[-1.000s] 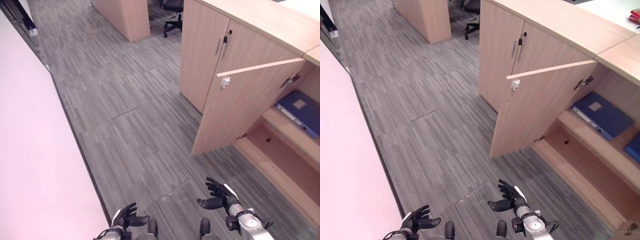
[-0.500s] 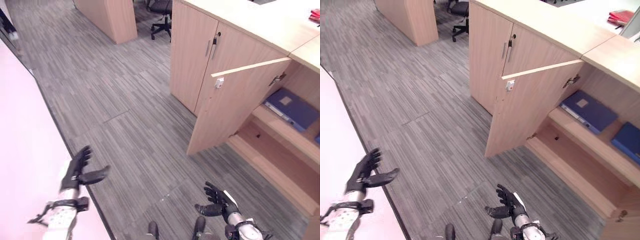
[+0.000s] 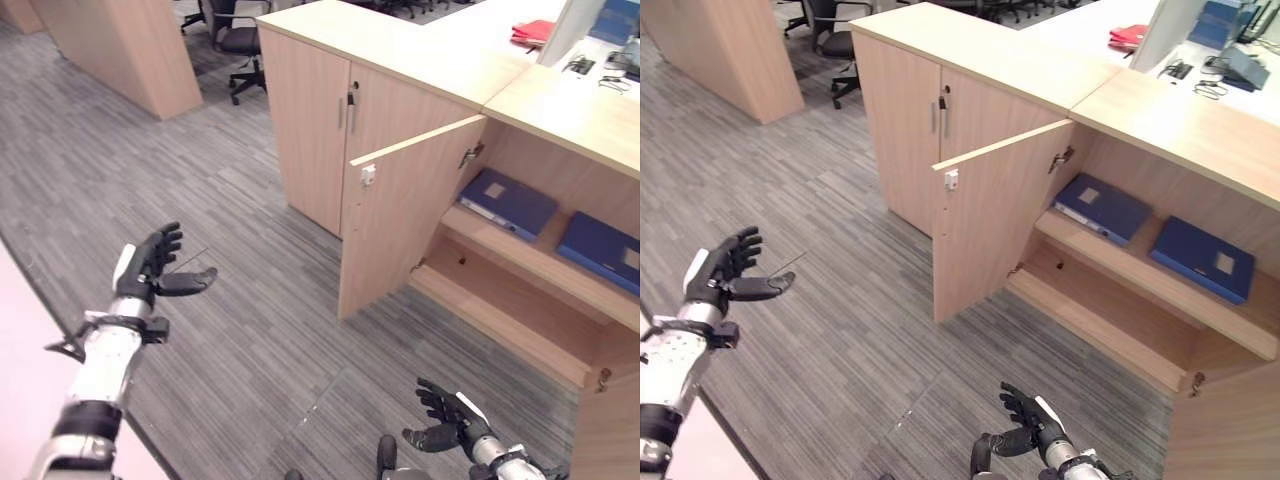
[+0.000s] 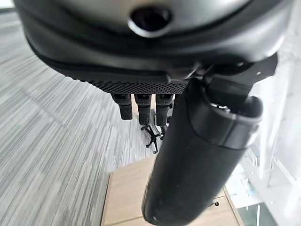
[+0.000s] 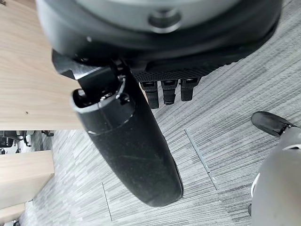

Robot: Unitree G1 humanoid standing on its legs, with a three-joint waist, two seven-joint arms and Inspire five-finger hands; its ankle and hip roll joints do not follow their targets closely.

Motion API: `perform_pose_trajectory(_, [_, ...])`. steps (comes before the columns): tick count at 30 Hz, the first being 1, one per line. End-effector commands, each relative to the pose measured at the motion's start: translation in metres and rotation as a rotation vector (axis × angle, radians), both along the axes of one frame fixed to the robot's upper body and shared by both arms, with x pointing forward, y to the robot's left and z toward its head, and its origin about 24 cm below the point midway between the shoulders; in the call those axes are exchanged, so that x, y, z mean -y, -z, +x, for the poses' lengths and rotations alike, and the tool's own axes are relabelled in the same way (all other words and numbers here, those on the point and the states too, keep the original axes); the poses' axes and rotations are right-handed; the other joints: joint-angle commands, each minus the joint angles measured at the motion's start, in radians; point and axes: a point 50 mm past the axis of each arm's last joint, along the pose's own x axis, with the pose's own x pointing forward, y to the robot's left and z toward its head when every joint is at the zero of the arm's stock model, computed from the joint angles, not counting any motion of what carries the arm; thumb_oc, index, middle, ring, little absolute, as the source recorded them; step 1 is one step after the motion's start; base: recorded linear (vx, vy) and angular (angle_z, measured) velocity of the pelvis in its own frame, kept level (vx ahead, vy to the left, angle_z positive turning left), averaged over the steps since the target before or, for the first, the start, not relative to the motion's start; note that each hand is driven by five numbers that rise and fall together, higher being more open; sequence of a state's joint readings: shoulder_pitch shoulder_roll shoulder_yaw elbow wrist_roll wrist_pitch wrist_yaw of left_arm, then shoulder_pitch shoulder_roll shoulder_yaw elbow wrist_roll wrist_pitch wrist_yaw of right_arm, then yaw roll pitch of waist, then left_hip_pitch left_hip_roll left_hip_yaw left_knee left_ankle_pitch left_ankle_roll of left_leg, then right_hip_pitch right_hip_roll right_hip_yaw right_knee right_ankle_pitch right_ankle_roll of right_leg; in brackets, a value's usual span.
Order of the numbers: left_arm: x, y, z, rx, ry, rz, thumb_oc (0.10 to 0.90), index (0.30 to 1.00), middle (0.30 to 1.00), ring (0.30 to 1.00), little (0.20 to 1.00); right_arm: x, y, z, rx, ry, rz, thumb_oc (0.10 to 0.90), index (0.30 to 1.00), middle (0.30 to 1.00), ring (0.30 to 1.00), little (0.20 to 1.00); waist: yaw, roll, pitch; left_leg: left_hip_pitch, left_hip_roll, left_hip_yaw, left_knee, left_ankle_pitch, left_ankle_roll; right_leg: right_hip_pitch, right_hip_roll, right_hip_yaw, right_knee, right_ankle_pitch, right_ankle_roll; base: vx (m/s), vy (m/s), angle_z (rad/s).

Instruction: Put the empty folder in the office cabinet

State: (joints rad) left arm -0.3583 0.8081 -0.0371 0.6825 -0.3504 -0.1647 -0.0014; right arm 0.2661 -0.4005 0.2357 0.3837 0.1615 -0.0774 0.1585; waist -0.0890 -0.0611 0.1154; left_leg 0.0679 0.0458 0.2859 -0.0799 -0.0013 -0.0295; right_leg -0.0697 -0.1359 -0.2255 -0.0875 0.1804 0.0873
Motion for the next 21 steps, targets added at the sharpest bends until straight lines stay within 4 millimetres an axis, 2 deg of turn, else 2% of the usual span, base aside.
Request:
perform_pose_trajectory(1, [-0.012,-0.081,0.025,0.271,-0.046,0.048,0.8,0.9,0.9,0.9,0.9,-0.002,-0.041,0.041,0.247,-0.045,0.025,0.8,0.9,0.9,0.9,0.9,-0.031,0.028,0.01,0.013,0.001,-0.113,-0.005,-0.069,-0.006,0.071,-0.009,0.01,0.078,-0.174,0.109,0.04,0.024,-0.19])
perform_pose_trajectory(8, [-0.024,-0.129,0.037,0.318,-0.101,0.103,0.8,0.9,0.9,0.9,0.9,0.002,-0.042,0.036,0.246,-0.026,0.042,0.8,0.9,0.9,0.9,0.9,-0.095,0.007,0.004,0.011,0.015,-0.069,-0.007,-0.077,-0.008,0.031,0.008,0.073,0.081,-0.155,0.122,0.07,0.016,-0.29])
perform_pose_trajectory(9, [-0.024,-0.129,0.038,0.318,-0.101,0.103,0.8,0.9,0.9,0.9,0.9,0.002,-0.042,0.036,0.247,-0.026,0.043,0.8,0.9,0.9,0.9,0.9,-0.094,0.007,0.004,0.011,0.015,-0.069,-0.007,-0.077,-0.008,0.03,0.008,0.074,0.081,-0.155,0.122,0.1,0.01,-0.31])
perform_pose_trajectory(10, [-0.022,-0.149,0.042,0.354,-0.1,0.118,0.8,0.9,0.9,0.9,0.9,0.006,-0.046,0.037,0.262,-0.021,0.05,0.8,0.9,0.9,0.9,0.9,-0.121,-0.003,0.005,0.01,0.019,-0.059,-0.007,-0.078,-0.01,0.017,0.016,0.089,0.084,-0.15,0.124,0.07,0.006,-0.22])
perform_pose_trajectory(15, [-0.02,-0.168,0.045,0.387,-0.1,0.131,0.8,0.9,0.9,0.9,0.9,0.006,-0.05,0.037,0.28,-0.018,0.066,0.8,0.9,0.9,0.9,0.9,-0.142,-0.012,0.006,0.001,0.025,-0.049,-0.007,-0.078,-0.013,-0.003,0.024,0.104,0.085,-0.145,0.125,0.06,0.0,-0.17])
perform_pose_trajectory(16, [-0.017,-0.179,0.047,0.404,-0.096,0.139,0.8,0.9,0.9,0.9,0.9,0.006,-0.053,0.038,0.291,-0.024,0.074,0.8,0.9,0.9,0.9,0.9,-0.156,-0.015,0.012,0.003,0.028,-0.046,-0.007,-0.084,-0.013,-0.007,0.032,0.115,0.086,-0.145,0.126,0.04,-0.006,-0.14])
perform_pose_trajectory(18, [-0.015,-0.189,0.049,0.422,-0.096,0.145,0.8,0.9,0.9,0.9,0.9,0.004,-0.058,0.04,0.311,-0.036,0.08,0.8,0.9,0.9,0.9,0.9,-0.171,-0.021,0.017,-0.004,0.033,-0.039,-0.007,-0.082,-0.014,-0.024,0.039,0.126,0.088,-0.143,0.127,0.05,-0.015,-0.12])
perform_pose_trajectory(21, [-0.013,-0.198,0.05,0.438,-0.093,0.158,0.8,0.9,0.9,0.9,0.9,0.002,-0.059,0.041,0.316,-0.035,0.093,0.8,0.9,0.9,0.9,0.9,-0.181,-0.029,0.016,-0.017,0.035,-0.032,-0.007,-0.074,-0.016,-0.045,0.045,0.141,0.093,-0.131,0.127,0.04,-0.016,-0.24])
